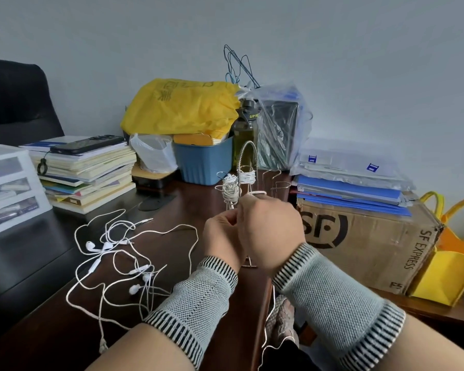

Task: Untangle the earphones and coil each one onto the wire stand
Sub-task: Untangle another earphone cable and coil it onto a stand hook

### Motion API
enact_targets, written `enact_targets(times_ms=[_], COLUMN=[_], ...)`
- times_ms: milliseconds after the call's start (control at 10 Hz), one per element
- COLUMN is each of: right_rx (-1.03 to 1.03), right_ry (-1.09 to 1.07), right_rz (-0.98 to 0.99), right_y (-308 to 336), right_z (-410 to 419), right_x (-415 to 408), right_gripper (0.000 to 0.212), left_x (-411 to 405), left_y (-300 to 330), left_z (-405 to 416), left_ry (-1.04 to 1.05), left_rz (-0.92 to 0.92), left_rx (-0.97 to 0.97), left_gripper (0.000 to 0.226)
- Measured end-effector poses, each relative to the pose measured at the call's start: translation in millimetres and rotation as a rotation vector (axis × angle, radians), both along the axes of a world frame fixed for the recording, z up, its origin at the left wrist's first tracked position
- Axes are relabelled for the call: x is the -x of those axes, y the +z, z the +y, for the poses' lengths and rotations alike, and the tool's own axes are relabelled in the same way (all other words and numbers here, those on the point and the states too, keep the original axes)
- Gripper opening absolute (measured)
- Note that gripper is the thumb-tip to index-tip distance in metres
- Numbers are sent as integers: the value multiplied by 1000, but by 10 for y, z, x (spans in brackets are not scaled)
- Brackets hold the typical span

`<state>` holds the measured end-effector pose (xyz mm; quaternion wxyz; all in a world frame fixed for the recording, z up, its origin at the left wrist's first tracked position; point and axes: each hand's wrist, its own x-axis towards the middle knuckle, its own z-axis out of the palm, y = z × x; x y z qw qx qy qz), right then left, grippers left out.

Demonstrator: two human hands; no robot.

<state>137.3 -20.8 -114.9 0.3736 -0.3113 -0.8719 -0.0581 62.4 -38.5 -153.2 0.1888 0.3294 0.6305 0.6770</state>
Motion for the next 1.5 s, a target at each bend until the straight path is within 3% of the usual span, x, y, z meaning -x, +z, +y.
enact_targets(times_ms=[100,300,500,700,1100,1300,1400,1500], right_rx=[59,684,933,797,714,559,671,780], right_ry=[108,163,315,277,208,8,19,96], right_rz=[268,650,909,877,830,629,682,782], right_y=[-253,-298,-268,-307,-375,-257,-300,-369], right_z=[86,283,276,263,244,301,365,375], right_x=[-75,-232,-169,-154,-89,-12,-39,-113], right_gripper=[21,14,18,27,36,37,40,35], left_x=[62,34,23,-22,12,31,35,20], left_y=[-114,-115,-135,-139,-164,-181,-165,-164], left_z=[45,73,60,44,60,59,37,45], left_ry=[-24,-47,-74,-112,-106,-73,-62,-97], left_rz=[27,41,101,127,146,230,286,202], left_rx=[-38,-71,-37,-58,-56,-5,-9,-37], left_gripper=[24,12,15,15,13,18,21,19])
